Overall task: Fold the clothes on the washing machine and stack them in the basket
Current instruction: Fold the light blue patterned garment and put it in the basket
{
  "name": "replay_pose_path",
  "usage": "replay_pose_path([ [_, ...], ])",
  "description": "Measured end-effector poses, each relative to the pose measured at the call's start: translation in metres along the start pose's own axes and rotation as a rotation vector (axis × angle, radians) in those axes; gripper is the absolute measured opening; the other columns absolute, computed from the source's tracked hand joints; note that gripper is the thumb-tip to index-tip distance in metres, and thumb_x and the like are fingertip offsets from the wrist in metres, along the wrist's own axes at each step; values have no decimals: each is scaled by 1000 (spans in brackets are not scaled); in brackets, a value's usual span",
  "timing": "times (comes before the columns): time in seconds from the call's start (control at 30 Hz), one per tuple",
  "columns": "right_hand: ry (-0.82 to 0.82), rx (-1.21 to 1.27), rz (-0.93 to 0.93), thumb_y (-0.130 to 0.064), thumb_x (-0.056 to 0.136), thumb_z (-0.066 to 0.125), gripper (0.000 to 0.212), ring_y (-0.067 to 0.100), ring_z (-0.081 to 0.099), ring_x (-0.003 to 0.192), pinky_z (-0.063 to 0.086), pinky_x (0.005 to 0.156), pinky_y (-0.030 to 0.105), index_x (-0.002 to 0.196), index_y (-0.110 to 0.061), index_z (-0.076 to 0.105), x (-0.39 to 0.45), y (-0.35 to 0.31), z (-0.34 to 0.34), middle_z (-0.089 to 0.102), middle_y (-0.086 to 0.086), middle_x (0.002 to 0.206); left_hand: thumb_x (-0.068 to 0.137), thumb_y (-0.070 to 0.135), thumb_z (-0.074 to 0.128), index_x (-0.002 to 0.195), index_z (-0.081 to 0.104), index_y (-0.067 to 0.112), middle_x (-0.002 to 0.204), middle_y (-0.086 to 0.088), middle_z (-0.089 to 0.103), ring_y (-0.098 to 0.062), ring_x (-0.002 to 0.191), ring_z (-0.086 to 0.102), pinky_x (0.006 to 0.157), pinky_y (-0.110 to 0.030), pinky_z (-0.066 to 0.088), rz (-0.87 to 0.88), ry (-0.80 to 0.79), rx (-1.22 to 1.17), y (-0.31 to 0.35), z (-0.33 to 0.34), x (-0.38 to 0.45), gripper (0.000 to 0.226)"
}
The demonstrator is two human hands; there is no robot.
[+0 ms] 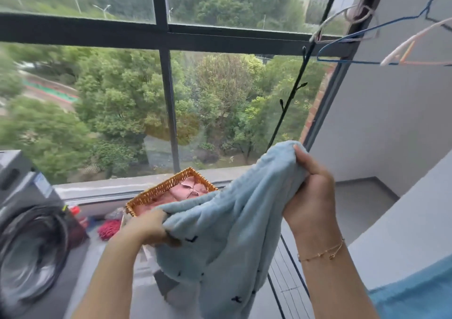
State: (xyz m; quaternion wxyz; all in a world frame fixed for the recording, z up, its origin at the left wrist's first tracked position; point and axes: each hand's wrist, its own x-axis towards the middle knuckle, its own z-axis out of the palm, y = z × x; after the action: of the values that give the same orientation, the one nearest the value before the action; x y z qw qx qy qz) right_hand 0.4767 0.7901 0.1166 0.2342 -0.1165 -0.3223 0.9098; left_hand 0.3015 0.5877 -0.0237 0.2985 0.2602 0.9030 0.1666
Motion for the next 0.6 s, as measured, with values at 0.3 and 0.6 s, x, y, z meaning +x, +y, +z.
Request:
replay_pose_path([
  [0.3, -233, -1235, -179, -9, 67, 85, 48, 11, 61, 82, 53, 74, 26, 105, -25, 60, 48, 98, 77, 64, 4, 96, 61, 39, 89, 97, 68, 38, 99, 18, 69, 3, 98, 60, 86, -23, 46, 102, 382, -359, -148, -130, -92, 42],
  [0.6, -827, -2100, -83, -18, 67, 79, 27, 15, 59, 84, 50, 73, 28, 93, -21, 73, 109, 241, 151, 64, -3, 85, 79, 1, 58, 99, 66, 36, 110, -1, 66, -23, 103, 59, 82, -32, 48, -278, 734, -34, -270, -198, -128, 41],
])
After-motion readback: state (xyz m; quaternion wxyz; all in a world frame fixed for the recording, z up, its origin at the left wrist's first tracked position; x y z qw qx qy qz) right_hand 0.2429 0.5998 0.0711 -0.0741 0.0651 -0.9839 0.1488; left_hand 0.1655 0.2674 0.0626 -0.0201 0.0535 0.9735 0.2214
